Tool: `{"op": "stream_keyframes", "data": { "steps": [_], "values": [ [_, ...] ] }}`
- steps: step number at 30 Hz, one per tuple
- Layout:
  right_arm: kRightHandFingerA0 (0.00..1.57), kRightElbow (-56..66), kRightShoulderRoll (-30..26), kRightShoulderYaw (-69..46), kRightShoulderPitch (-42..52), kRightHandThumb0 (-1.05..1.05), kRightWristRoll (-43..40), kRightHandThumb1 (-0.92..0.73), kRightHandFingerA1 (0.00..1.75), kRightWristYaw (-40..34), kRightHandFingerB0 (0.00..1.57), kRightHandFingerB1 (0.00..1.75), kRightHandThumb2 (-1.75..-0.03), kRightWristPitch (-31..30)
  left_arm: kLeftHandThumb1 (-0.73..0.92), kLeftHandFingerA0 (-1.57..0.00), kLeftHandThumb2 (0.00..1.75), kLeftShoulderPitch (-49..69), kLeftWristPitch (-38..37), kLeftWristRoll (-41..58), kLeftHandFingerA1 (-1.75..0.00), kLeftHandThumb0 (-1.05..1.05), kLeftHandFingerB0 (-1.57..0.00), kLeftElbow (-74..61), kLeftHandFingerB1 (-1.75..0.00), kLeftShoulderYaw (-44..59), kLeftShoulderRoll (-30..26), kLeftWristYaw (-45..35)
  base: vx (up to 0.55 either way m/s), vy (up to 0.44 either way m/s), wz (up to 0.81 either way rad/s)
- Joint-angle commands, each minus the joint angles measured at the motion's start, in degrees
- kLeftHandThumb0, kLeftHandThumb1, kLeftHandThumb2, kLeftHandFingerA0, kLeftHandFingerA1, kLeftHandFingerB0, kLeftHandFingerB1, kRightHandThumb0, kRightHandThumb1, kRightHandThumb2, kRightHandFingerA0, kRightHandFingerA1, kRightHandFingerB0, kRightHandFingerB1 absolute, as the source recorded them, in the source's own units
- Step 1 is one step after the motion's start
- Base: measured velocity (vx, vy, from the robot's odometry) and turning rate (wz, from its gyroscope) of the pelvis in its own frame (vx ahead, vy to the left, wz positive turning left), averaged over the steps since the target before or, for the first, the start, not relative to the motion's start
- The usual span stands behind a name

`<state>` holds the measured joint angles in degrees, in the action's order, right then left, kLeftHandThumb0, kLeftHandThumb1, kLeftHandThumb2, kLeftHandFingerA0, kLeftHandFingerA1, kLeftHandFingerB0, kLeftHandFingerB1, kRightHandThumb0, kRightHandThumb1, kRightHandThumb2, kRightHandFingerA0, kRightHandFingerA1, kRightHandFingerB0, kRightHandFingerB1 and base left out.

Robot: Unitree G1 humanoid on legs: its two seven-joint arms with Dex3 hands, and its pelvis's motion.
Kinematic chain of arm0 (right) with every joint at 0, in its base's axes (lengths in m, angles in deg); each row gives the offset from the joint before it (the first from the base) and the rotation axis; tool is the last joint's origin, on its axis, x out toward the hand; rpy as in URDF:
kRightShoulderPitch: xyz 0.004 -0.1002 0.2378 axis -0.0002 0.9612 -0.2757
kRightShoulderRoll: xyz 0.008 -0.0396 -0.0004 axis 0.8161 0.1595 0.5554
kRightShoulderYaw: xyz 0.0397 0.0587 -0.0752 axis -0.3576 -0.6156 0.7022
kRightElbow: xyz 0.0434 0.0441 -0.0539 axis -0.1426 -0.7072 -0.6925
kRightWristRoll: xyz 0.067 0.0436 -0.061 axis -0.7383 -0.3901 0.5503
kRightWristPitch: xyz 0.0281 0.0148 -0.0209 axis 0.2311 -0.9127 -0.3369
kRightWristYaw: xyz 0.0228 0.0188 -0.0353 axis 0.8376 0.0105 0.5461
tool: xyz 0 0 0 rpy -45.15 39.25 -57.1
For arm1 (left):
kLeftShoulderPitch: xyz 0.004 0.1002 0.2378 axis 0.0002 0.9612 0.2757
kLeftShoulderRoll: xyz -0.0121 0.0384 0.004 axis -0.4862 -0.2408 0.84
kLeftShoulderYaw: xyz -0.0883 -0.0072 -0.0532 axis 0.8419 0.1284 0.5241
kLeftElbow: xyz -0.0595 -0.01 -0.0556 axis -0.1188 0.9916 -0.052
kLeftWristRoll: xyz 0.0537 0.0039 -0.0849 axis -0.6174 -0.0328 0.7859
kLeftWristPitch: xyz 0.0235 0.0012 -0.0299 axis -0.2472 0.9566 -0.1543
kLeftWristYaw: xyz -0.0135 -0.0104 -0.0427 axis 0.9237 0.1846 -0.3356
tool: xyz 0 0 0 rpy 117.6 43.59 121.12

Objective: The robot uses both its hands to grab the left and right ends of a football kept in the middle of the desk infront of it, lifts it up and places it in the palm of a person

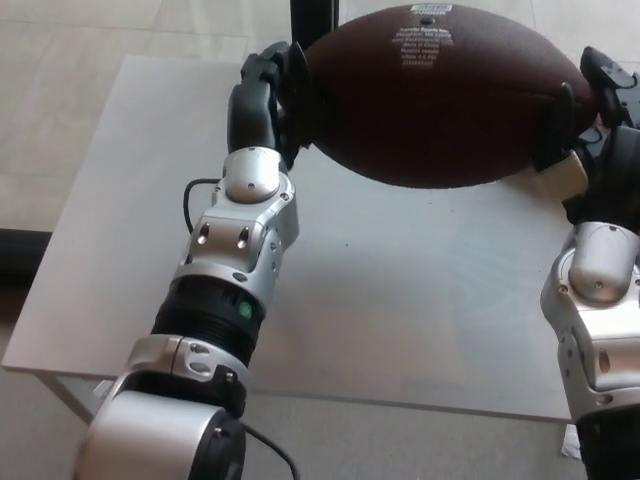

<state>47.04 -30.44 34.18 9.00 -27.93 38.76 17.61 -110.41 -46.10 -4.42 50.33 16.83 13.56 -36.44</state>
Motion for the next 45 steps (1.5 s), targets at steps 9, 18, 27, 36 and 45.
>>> {"op": "stream_keyframes", "data": {
  "steps": [9, 18, 27, 36, 45],
  "values": [
    [0.57, -1.49, 0.40, 0.09, -9.67, -0.71, -0.25, -0.82, 0.61, 0.93, 0.70, 0.51, -0.63, 3.27, 0.92, -0.08, 0.83, -13.98, 0.40, 1.31, -0.53, -0.94, -0.15, 4.27, -0.40, -0.63, 5.20, -1.89, 0.00, 0.000, 0.00],
    [0.59, -3.27, -1.15, 0.19, -10.53, -0.70, 0.29, -0.85, 0.58, 1.37, 0.62, 0.46, -0.65, 2.74, 0.92, -0.20, 0.83, -15.89, -0.17, 1.48, -0.56, -0.96, -0.19, 7.82, -0.39, 0.74, 5.03, -1.74, 0.00, 0.000, 0.00],
    [0.57, -4.35, 1.35, -1.58, -10.66, -0.71, -3.35, -0.82, 0.58, 1.00, 0.59, 0.44, -0.65, 1.97, 0.92, -0.10, 0.83, -17.23, 2.35, -0.32, -0.52, -0.97, -0.17, 11.00, -0.40, -0.43, 3.27, -2.46, 0.00, 0.000, 0.00],
    [0.55, -6.72, 3.37, -3.86, -11.70, -0.61, -4.85, -0.86, 0.54, -1.21, 0.48, 0.44, -0.65, -0.82, 0.77, -0.02, 1.19, -20.02, 7.52, -3.09, -0.46, -0.81, -0.06, 15.57, -0.31, -4.47, 0.42, -7.62, 0.00, 0.000, 0.00],
    [0.51, -13.53, 4.40, -12.59, -15.63, -0.68, -12.87, -0.85, 0.61, 0.38, 0.47, 0.43, -0.64, 1.43, 0.78, -0.05, 1.19, -24.85, 9.17, -4.15, -0.48, -0.86, -0.08, 22.72, -0.29, -6.84, 0.10, -9.98, 0.00, 0.000, 0.00]
  ]
}}
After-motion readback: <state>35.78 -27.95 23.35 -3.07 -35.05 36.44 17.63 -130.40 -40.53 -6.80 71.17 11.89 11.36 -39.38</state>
